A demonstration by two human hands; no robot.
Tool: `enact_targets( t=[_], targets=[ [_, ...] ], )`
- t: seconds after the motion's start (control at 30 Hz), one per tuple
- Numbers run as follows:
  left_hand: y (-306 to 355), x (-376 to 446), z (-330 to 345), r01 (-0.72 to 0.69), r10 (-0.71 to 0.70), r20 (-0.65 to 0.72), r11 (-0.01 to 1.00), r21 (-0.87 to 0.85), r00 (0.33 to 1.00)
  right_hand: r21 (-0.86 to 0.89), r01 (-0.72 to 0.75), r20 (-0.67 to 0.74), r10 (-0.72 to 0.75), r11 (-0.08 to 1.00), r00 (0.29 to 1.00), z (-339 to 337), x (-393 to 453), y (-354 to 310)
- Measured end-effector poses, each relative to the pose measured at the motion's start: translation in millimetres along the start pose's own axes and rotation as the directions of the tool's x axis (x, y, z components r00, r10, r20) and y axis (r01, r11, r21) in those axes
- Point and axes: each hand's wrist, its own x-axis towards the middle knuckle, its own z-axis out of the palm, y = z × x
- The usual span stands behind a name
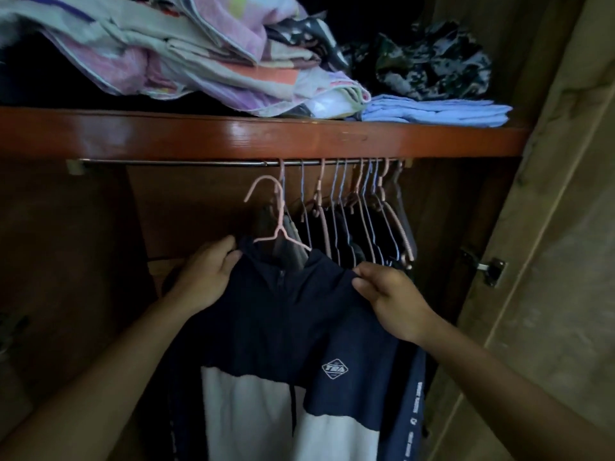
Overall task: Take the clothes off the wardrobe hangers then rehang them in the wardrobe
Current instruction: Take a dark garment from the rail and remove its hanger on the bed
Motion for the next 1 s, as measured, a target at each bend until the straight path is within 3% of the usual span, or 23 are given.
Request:
enact_targets(
  t=[0.1, 0.27, 0.6, 0.83, 1.0],
  targets=[
    [29.0, -6.9, 7.0, -0.075, 0.081, 0.040, 0.989, -0.127, 0.996, -0.061, -0.038, -0.087, 0.032, 0.997, 0.996, -21.7, -21.4, 14.1],
    [88.7, -15.5, 25.3, -0.172, 0.196, 0.084, 0.958, -0.230, 0.977, 0.114, -0.110, -0.227, 0.134, 0.987, 0.965, -61.3, -70.4, 29.2],
    [192.1, -32.4, 72.5, -0.249, 0.348, 0.185, 0.877, -0.411, 0.919, -0.196, -0.200, -0.292, 0.138, 0.960, 0.947, -137.6, -180.9, 33.6],
    [258.2, -46.7, 124.2, -0.336, 0.478, 0.210, 0.810, -0.480, 0.853, -0.230, -0.337, -0.369, 0.239, 0.913, 0.898, -174.5, -253.3, 33.3],
    [296.1, -40.1, 156.6, -0.357, 0.595, 0.263, 0.719, -0.596, 0.760, -0.269, -0.460, -0.458, 0.307, 0.846, 0.834, -194.9, -297.0, 22.7]
  ],
)
